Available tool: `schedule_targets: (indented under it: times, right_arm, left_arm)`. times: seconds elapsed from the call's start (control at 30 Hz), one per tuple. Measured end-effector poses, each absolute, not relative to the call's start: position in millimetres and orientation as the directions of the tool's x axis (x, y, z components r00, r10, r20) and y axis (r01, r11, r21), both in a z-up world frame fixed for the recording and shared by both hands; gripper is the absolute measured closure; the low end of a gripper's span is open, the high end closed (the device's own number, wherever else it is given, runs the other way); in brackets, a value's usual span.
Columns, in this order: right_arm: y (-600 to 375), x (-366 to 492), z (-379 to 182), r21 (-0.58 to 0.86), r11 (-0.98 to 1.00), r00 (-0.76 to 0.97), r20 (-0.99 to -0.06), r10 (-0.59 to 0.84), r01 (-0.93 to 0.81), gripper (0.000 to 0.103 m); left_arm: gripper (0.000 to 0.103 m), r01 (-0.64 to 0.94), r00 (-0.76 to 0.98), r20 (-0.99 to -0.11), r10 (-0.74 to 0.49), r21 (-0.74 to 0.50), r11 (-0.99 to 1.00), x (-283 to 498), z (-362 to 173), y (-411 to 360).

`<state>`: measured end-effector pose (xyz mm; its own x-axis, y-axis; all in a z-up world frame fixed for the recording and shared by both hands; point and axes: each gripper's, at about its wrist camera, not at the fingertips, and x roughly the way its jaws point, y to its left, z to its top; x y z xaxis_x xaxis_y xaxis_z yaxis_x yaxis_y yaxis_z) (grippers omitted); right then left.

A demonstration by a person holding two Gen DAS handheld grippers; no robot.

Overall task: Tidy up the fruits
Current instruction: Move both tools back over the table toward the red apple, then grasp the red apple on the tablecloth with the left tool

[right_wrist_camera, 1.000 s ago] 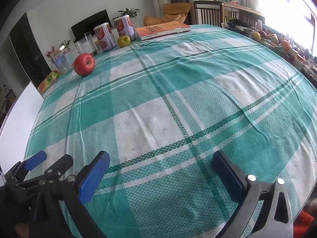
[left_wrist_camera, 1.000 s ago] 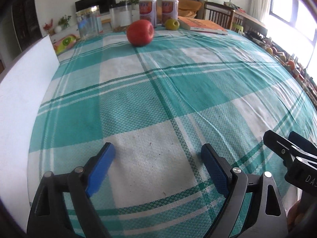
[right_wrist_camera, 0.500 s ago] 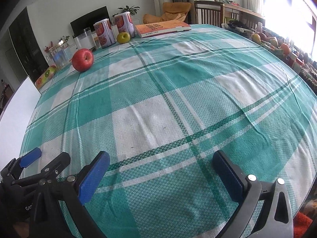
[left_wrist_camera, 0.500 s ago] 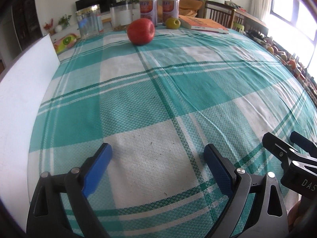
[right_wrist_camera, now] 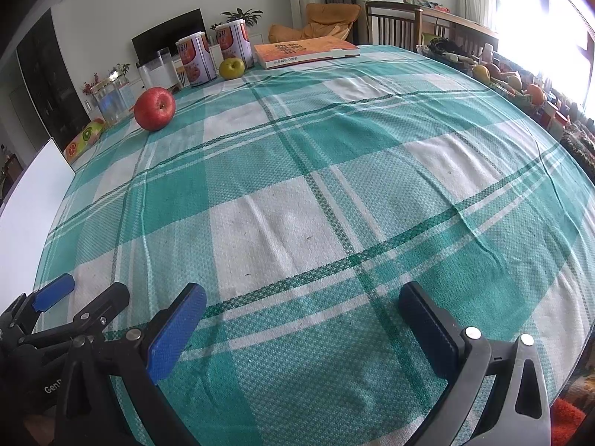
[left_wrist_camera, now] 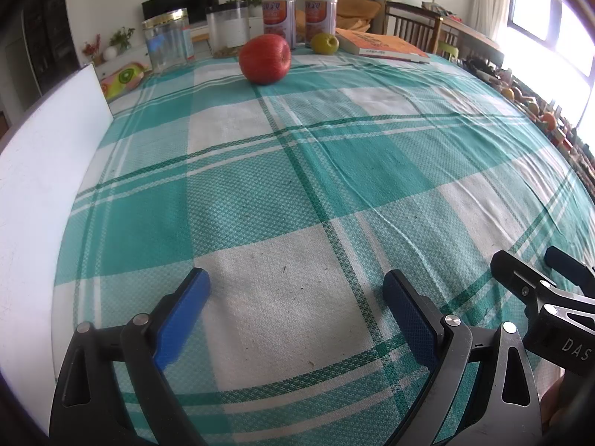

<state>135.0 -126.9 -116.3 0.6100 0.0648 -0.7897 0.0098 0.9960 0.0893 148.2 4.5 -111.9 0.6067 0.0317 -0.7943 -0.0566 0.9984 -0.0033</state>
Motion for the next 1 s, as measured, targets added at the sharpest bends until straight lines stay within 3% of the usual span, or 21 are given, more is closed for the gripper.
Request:
schedule_targets:
  times: [1.0]
  right_arm:
    - [-124.8, 135.0, -117.6, 0.066, 0.998, 0.603, -0.796, 0.049, 0.006, 0.0]
  left_arm:
    - [0.008, -0.048, 0.595, -0.803, 0.026, -0.004, 0.999, 150.1, -112.0, 4.0]
